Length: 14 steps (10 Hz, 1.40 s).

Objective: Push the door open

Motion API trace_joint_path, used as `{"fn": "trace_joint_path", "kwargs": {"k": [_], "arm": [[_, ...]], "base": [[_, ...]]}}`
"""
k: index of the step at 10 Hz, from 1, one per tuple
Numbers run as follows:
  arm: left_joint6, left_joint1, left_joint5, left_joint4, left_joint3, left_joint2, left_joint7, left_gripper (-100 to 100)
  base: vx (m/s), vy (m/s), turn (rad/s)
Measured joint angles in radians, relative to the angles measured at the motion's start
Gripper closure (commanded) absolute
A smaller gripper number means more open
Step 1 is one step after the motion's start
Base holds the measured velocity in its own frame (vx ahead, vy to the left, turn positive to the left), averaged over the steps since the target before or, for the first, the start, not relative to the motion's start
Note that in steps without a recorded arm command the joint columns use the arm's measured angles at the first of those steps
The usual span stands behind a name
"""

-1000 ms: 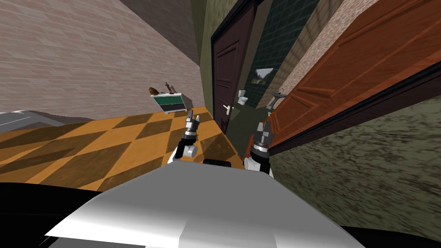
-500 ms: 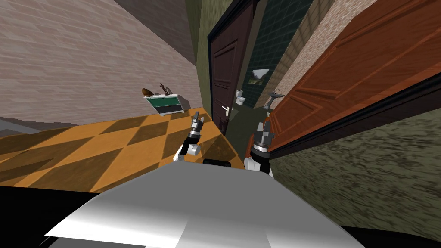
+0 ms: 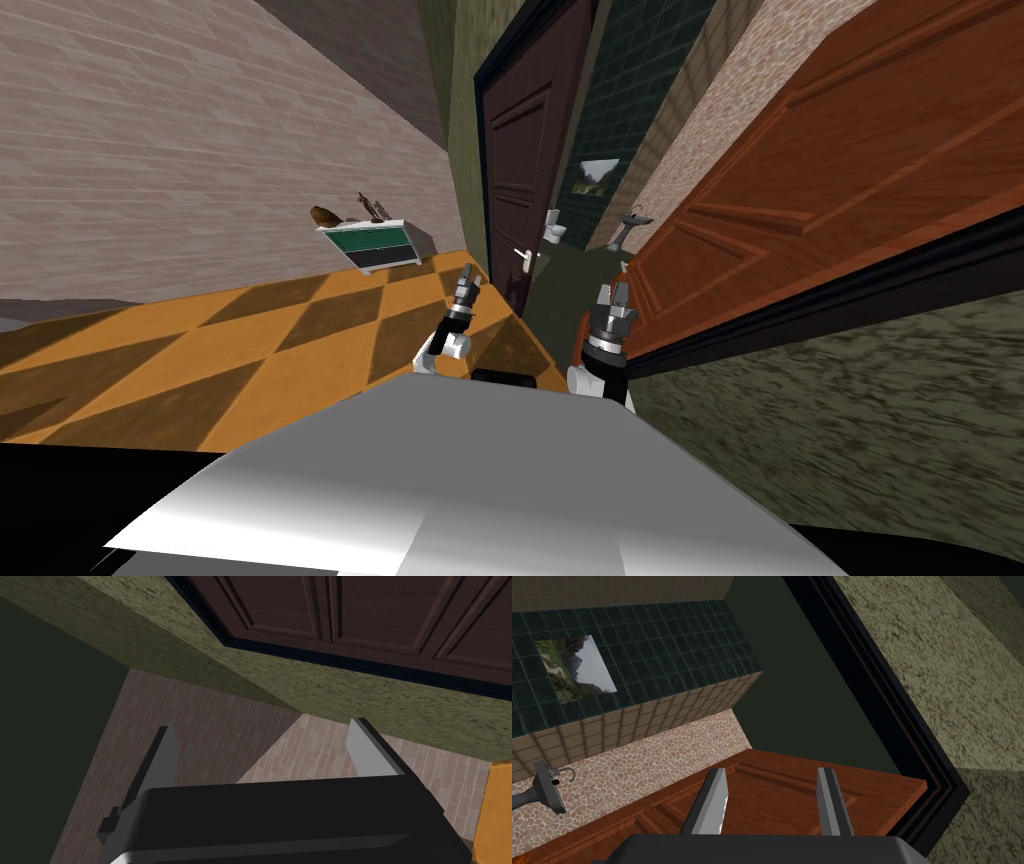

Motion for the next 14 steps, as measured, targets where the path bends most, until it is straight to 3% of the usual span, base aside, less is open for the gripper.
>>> {"fn": "trace_joint_path", "kwargs": {"k": [10,14], "arm": [[0.005,-0.134,0.04,0.22,-0.069,0.014,0.002,-100],[0.0,-0.2,0.059,0.331,-0.098,0.017,0.005,-100]], "base": [[0.096,0.076,-0.078],[0.114,0.086,-0.108]]}}
